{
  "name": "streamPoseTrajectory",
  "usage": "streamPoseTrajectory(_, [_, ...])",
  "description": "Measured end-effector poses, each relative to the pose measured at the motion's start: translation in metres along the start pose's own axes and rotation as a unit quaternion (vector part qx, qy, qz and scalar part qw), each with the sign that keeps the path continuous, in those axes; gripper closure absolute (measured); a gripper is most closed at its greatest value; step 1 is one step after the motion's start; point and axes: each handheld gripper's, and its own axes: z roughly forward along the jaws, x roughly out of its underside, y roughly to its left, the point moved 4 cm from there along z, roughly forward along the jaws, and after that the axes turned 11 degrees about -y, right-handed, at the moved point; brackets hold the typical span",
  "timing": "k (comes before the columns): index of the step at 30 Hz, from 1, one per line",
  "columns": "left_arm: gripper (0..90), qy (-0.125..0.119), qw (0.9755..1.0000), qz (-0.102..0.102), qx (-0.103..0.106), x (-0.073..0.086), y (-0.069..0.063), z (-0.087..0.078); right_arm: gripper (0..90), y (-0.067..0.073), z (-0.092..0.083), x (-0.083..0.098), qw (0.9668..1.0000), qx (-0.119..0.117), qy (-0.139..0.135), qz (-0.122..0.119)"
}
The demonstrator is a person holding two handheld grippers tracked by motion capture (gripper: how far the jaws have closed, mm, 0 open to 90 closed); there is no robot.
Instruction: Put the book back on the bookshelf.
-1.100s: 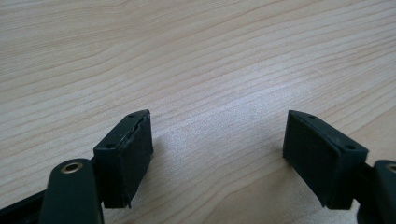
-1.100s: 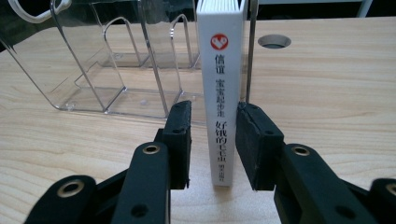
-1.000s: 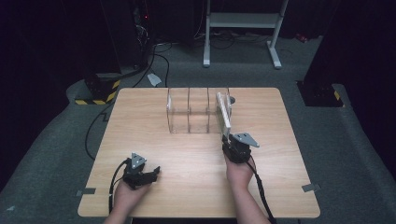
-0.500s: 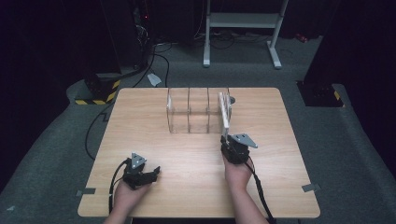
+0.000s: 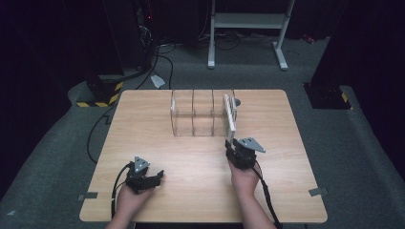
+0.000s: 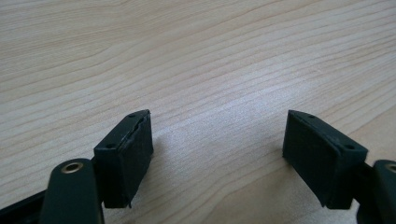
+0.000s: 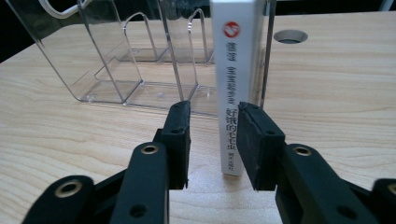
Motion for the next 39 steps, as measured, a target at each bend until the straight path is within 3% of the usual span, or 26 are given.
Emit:
streamPoseTrajectory(4, [24.5, 0.0, 1.0, 0.0, 0.0, 0.0, 0.0, 0.0, 68.8, -0.001, -0.003, -0.003, 0.9999, -0.009, -0.004, -0.003])
streamPoseTrajectory(10, [24.5, 0.0, 1.0, 0.0, 0.0, 0.0, 0.0, 0.0, 69.0, -0.007, -0.004, -0.01, 0.9998, 0.008, -0.017, -0.003])
streamPoseTrajectory(19, [24.5, -0.001, 1.0, 0.001, 0.002, 0.0, 0.0, 0.0, 69.5, -0.011, -0.001, -0.016, 0.9997, 0.005, -0.018, -0.014])
streamPoseTrajectory(30, [24.5, -0.001, 1.0, 0.002, 0.002, 0.0, 0.0, 0.0, 72.5, -0.007, 0.004, -0.019, 0.9998, 0.009, -0.016, -0.01])
streamPoseTrajectory(39, [24.5, -0.001, 1.0, 0.002, 0.002, 0.0, 0.0, 0.0, 73.3, -0.004, 0.008, -0.018, 0.9993, 0.032, -0.02, -0.001])
